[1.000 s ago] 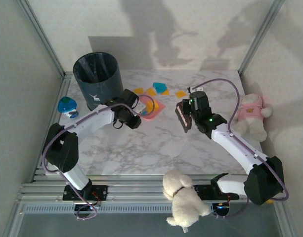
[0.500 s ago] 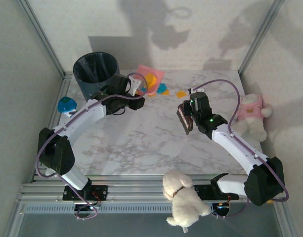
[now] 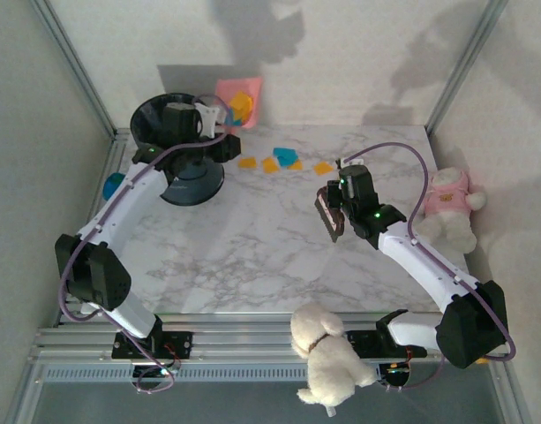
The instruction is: Sweep away the paper scraps from the table
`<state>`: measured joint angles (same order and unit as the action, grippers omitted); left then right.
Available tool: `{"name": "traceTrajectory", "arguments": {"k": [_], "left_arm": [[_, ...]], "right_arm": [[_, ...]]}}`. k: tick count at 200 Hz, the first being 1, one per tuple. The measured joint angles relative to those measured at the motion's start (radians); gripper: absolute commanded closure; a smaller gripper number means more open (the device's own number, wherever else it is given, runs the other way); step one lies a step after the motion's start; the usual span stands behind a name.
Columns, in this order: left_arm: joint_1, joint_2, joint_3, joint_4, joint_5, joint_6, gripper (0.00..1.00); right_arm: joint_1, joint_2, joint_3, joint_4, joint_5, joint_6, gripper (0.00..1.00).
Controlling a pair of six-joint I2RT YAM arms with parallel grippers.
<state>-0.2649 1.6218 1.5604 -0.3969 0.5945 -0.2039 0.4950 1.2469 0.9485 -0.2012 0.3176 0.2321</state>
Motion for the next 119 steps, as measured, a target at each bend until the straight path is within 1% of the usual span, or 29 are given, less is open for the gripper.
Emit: {"name": "traceTrajectory", "arguments": {"k": [62, 119], "left_arm": [[0.115, 0.015, 0.031, 0.082, 0.169, -0.159, 1.00], [0.195, 0.063, 0.035, 0.182, 0.278, -0.335, 1.00]], "right_arm": [[0.000, 0.000, 0.000, -0.006, -0.001, 0.000, 1.00], [0.000, 0.000, 0.000, -0.021, -0.004, 0.000, 1.00]]}}
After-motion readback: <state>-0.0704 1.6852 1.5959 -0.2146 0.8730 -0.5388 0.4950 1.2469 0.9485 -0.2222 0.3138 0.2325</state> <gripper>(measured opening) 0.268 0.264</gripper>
